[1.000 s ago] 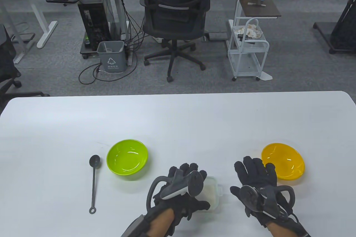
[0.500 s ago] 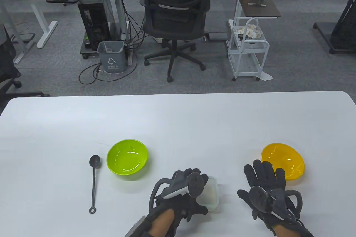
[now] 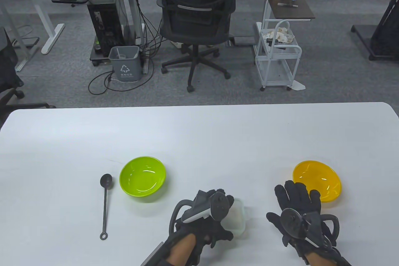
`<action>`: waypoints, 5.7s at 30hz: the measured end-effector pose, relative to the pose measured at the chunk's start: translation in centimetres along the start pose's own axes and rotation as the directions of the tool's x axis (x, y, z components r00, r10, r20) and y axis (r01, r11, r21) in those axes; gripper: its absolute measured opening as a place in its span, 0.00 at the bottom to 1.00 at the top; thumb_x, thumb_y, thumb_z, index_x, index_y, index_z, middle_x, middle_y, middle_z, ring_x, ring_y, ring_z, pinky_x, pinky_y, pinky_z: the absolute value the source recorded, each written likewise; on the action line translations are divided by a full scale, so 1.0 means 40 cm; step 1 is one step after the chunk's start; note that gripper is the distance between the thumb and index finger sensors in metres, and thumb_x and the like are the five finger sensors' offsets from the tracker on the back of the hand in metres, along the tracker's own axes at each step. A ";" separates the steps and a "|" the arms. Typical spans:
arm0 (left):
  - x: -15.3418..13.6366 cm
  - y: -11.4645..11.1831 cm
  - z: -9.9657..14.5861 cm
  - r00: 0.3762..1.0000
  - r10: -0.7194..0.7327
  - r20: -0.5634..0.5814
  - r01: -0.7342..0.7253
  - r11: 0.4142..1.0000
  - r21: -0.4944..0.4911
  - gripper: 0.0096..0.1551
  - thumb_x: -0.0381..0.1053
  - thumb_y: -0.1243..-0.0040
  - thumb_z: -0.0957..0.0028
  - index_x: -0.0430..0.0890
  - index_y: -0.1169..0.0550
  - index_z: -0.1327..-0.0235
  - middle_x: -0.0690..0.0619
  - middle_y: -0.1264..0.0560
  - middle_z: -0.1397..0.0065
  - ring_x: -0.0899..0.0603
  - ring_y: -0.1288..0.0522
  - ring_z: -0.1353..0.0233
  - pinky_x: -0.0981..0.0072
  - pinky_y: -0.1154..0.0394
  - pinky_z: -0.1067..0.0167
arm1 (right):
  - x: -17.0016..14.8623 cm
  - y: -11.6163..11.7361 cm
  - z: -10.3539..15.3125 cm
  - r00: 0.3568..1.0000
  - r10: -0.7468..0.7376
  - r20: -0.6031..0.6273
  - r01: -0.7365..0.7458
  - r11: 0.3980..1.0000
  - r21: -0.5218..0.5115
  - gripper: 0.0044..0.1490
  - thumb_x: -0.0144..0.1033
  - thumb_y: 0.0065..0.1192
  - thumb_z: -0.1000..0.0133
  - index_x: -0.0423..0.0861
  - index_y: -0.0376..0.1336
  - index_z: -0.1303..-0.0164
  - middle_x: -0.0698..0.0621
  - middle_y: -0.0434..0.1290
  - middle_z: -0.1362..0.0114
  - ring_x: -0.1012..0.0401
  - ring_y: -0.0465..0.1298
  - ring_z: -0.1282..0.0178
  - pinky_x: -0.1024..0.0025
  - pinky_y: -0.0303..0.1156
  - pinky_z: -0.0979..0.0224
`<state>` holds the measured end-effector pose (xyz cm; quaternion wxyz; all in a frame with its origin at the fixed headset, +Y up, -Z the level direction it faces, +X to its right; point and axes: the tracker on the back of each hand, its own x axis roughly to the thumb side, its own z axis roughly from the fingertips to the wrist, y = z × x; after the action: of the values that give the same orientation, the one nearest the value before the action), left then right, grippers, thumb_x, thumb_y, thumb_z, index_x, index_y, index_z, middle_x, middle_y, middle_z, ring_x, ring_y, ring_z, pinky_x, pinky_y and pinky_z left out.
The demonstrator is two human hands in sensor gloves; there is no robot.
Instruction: Scoop white sugar from container into bowls
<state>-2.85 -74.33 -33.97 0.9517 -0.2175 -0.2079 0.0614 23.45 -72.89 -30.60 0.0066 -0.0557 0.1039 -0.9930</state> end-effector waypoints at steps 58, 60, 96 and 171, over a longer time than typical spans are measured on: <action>-0.290 -0.050 0.106 0.980 -0.020 -0.199 0.031 0.998 0.054 0.61 0.79 0.45 0.64 0.66 0.56 0.18 0.56 0.63 0.11 0.40 0.60 0.09 0.41 0.62 0.17 | -0.014 -0.008 0.010 0.999 -0.029 -0.025 0.029 1.000 -0.005 0.53 0.71 0.58 0.52 0.59 0.48 0.18 0.45 0.48 0.11 0.44 0.51 0.10 0.35 0.44 0.16; -0.284 -0.027 0.117 0.981 0.000 -0.195 0.020 0.995 0.097 0.61 0.79 0.45 0.63 0.66 0.55 0.18 0.57 0.62 0.11 0.40 0.59 0.09 0.40 0.63 0.18 | -0.014 -0.008 0.010 0.999 -0.030 -0.025 0.030 1.000 -0.006 0.53 0.71 0.58 0.52 0.59 0.48 0.18 0.45 0.48 0.11 0.44 0.51 0.10 0.35 0.44 0.16; -0.329 0.001 0.202 0.960 0.086 -0.268 0.017 0.933 0.360 0.54 0.77 0.47 0.60 0.66 0.49 0.18 0.57 0.57 0.11 0.40 0.55 0.09 0.38 0.62 0.19 | -0.048 -0.003 0.006 0.985 -0.116 -0.127 0.120 0.993 0.021 0.53 0.70 0.58 0.51 0.58 0.49 0.19 0.44 0.50 0.12 0.44 0.57 0.12 0.37 0.49 0.16; -0.723 0.004 0.332 0.461 0.367 -0.808 0.029 0.904 0.427 0.24 0.62 0.40 0.54 0.65 0.23 0.44 0.64 0.16 0.42 0.55 0.11 0.48 0.54 0.23 0.33 | -0.122 -0.019 -0.018 0.945 -0.180 -0.275 0.178 0.983 -0.032 0.52 0.69 0.59 0.51 0.56 0.50 0.19 0.42 0.52 0.13 0.43 0.59 0.14 0.38 0.51 0.17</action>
<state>-34.68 -75.01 -33.83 0.9339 -0.0483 0.3456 0.0772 28.22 -71.89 -31.66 -0.0984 0.0742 0.1016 -0.9872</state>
